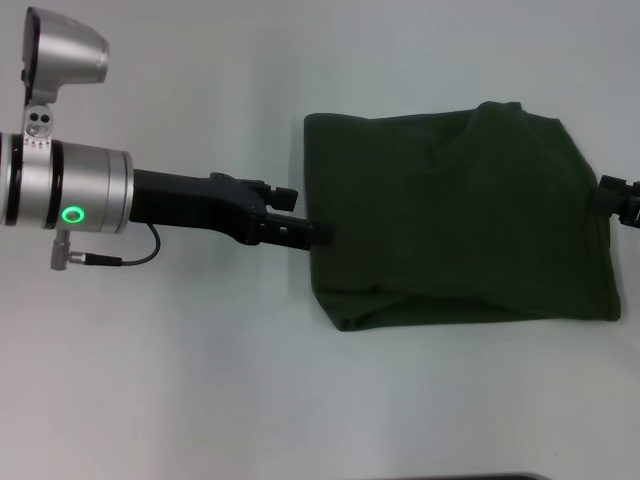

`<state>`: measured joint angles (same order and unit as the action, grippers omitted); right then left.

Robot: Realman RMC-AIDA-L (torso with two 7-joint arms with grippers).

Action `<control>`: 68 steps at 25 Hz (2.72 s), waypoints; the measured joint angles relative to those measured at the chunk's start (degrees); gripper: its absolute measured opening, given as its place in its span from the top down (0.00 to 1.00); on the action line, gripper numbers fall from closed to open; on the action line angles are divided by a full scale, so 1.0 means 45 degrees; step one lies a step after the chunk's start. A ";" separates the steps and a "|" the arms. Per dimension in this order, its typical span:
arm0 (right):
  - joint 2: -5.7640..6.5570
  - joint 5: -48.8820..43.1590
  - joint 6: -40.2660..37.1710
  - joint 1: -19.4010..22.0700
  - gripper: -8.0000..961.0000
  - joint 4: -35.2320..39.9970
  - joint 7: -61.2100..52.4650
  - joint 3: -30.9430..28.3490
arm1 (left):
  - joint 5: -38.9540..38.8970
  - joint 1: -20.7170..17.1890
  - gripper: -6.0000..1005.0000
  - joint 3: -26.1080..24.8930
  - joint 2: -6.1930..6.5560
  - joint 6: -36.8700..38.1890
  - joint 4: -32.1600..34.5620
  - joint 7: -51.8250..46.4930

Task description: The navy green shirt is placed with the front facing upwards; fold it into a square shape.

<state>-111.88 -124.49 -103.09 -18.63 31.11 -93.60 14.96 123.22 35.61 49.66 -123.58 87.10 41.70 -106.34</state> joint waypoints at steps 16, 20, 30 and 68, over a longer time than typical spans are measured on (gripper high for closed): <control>0.0002 -0.0013 0.0000 0.0004 0.12 -0.0020 -0.0007 -0.0039 | 0.0000 -0.0004 0.09 0.0000 0.0000 0.0000 0.0009 0.0001; 0.0002 -0.0013 0.0000 0.0012 0.12 -0.0020 -0.0012 -0.0043 | 0.0000 -0.0004 0.09 0.0000 0.0000 0.0000 -0.0007 0.0001; -0.0019 -0.0033 0.0002 -0.0001 0.12 -0.0020 -0.0035 -0.0046 | 0.0000 -0.0004 0.09 0.0000 0.0000 0.0000 -0.0009 0.0001; -0.0019 -0.0031 0.0155 0.0000 0.12 -0.0019 -0.0027 0.0022 | 0.0000 -0.0003 0.09 0.0000 0.0009 0.0000 -0.0029 0.0000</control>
<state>-111.96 -124.63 -102.39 -18.63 31.03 -93.72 15.06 123.22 35.60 49.66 -123.54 87.10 41.57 -106.34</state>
